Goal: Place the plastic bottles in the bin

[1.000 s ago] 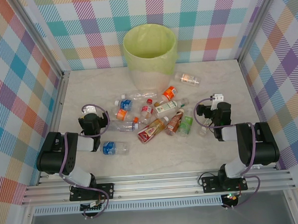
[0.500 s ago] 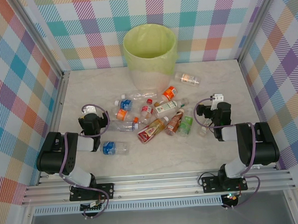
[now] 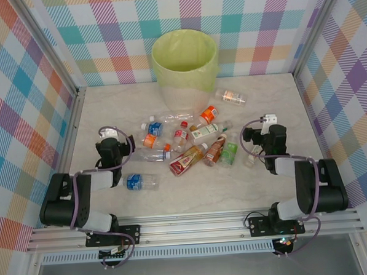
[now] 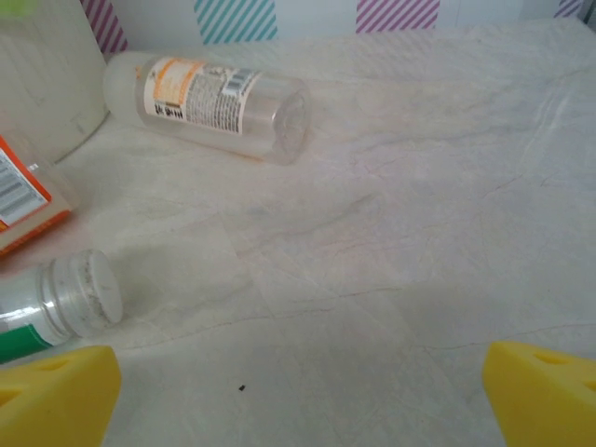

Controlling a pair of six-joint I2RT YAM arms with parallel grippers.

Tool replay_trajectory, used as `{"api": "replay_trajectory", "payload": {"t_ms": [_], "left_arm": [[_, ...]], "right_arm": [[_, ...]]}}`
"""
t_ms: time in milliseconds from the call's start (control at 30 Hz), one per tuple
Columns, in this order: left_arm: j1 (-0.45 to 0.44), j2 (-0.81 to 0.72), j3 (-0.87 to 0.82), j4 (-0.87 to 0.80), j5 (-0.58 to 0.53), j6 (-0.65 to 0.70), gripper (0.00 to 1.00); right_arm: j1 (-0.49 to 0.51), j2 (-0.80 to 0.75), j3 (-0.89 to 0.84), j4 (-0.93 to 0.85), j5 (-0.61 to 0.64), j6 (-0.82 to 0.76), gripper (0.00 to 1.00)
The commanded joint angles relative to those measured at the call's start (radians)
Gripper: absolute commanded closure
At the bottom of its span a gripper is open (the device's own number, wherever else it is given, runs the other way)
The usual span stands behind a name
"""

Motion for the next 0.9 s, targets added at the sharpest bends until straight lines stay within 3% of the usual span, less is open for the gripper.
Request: {"api": "replay_trajectory", "payload": {"t_ms": [0,167,300,400,500,633,767,867], "left_arm": [[-0.005,-0.129,0.031,-0.102,-0.017,-0.015,0.0],[-0.006,-0.278,0.091,-0.363,-0.082,-0.206,0.0],[-0.006,-0.375,0.181,-0.617,-0.001,-0.425,0.0],[-0.005,-0.432,0.234,-0.794,0.038,-0.565,0.0],[-0.004,-0.452,0.26,-0.882,0.147,-0.58,0.0],[-0.002,-0.401,0.34,-1.064,0.21,-0.595,0.0],[-0.002,-0.356,0.359,-1.083,0.321,-0.593,0.0],[-0.002,-0.353,0.359,-1.069,0.349,-0.604,0.0]], "right_arm": [[0.001,-0.114,0.044,-0.123,-0.004,0.011,0.0],[0.002,-0.249,0.127,-0.357,0.044,0.167,0.0],[-0.003,-0.292,0.228,-0.677,0.162,0.32,0.0],[-0.02,-0.314,0.231,-0.783,0.125,0.386,0.0],[-0.024,-0.313,0.239,-0.86,0.051,0.423,0.0],[-0.024,-0.225,0.331,-1.106,0.052,0.565,0.0],[-0.017,-0.111,0.378,-1.205,-0.098,0.582,0.0],[0.022,-0.062,0.361,-1.194,-0.103,0.6,0.0]]}}
